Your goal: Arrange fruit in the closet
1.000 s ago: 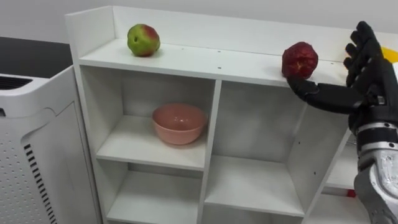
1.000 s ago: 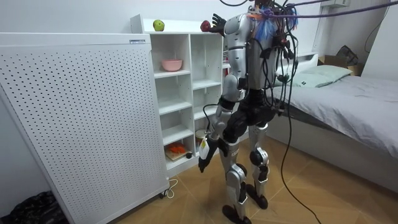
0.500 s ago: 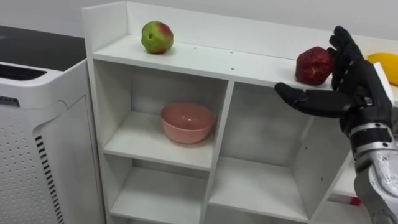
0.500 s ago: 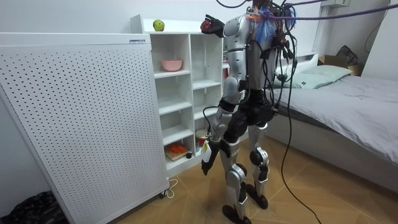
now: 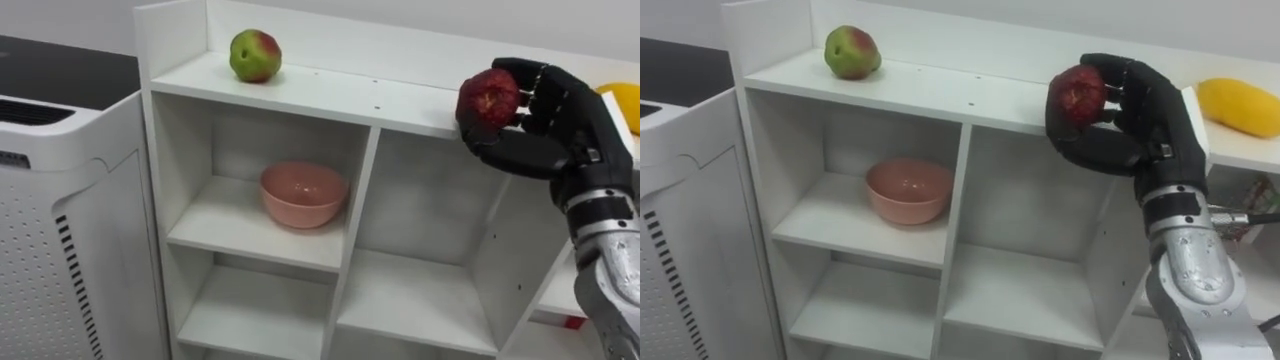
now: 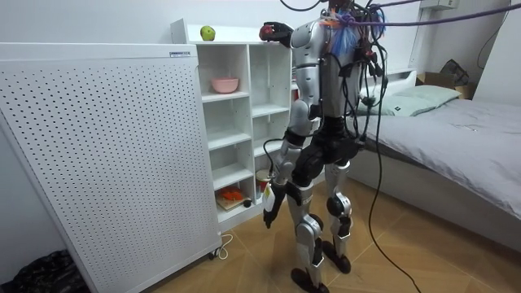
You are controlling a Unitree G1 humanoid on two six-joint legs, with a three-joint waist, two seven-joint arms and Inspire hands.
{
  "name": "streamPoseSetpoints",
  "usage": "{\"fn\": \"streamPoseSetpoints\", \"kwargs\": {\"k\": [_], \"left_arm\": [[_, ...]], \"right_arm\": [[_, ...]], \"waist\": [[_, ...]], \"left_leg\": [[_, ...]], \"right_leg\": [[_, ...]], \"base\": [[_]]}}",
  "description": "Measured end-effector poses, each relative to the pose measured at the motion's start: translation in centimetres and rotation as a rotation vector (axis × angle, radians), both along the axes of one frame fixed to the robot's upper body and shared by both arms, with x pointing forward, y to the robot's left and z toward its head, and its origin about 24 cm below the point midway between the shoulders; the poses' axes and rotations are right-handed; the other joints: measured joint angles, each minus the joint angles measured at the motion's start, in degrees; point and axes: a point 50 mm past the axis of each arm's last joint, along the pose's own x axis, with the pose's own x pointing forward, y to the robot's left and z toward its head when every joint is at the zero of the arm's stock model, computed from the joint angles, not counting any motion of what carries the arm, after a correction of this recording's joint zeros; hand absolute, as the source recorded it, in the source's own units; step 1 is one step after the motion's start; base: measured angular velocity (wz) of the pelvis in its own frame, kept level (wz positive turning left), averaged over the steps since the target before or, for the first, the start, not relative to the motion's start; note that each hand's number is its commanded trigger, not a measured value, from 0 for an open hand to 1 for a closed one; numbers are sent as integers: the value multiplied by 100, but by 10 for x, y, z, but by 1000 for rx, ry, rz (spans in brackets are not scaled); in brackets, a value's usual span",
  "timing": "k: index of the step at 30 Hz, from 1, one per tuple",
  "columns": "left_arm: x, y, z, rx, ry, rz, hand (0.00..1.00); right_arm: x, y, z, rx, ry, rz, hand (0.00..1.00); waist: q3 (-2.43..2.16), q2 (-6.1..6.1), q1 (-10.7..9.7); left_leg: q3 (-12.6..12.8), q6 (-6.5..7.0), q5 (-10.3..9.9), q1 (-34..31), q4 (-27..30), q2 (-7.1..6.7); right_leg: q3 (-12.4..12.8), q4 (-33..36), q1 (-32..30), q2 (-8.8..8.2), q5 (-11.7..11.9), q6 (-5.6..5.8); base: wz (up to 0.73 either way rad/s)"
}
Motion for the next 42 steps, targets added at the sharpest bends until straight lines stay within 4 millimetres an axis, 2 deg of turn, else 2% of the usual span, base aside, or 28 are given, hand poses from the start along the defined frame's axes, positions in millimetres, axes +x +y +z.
{"fn": "streamPoseSetpoints", "kwargs": {"k": [8, 12, 21, 24, 26, 28, 34, 36, 40, 42], "left_arm": [[1, 0, 0, 4, -2, -1, 0], [2, 0, 0, 18, -14, 0, 0], [3, 0, 1, 26, -37, -4, 0], [3, -3, 0, 25, -40, -15, 0], [2, -5, -1, 23, -30, -31, 0], [0, -6, -1, 29, -26, -36, 0], [-2, -9, -2, 42, -20, -69, 0], [-4, -12, -4, 46, -13, -74, 0], [-4, -16, -5, 57, -21, -96, 0], [0, -19, -5, 59, -35, -97, 0]], "right_arm": [[1, 5, 8, -4, -23, 12, 100], [-1, 16, 12, -14, -33, 58, 100], [-39, 52, 42, -92, -212, 267, 100], [-54, 66, 47, -114, -258, 364, 100], [-59, 73, 41, -114, -247, 425, 100], [-64, 79, 28, -98, -211, 479, 100], [-62, 78, 5, -91, -115, 491, 100], [-56, 76, -15, -54, -36, 480, 100], [-48, 70, -72, 29, 199, 450, 100], [-43, 67, -91, 75, 273, 426, 100]], "waist": [[16, 26, 34], [9, 31, 11], [-102, 154, -35], [-99, 157, -45], [-77, 178, -34], [-75, 170, -17], [-42, 210, -17], [-22, 242, 20], [-27, 247, 16], [-16, 292, 20]], "left_leg": [[-6, 0, 0, 8, -6, -5], [-4, -1, 0, 6, -6, -33], [2, -1, 1, 128, -18, -37], [29, -1, 2, 133, -1, -14], [48, -1, 2, 158, 0, -8], [62, -3, 0, 162, -18, 0], [59, -1, -1, 107, -10, -7], [87, -3, 0, 92, -11, 0], [106, -6, 5, -81, 56, -3], [104, -5, 6, -220, 101, -5]], "right_leg": [[-1, -8, -12, 5, 0, 0], [10, -15, -17, 2, 0, 0], [28, -95, 171, -1, 0, 0], [49, -100, 183, -6, 0, 0], [143, -86, 190, 3, 0, -1], [183, -71, 194, 13, 6, -9], [185, -66, 145, 13, 21, -28], [203, -61, 106, 24, 27, -38], [202, -9, -85, 26, 28, -39], [192, 5, -211, 10, 30, -41]], "base": [[0], [0], [1], [-4], [-9], [-6], [0], [-7], [-2], [0]]}}
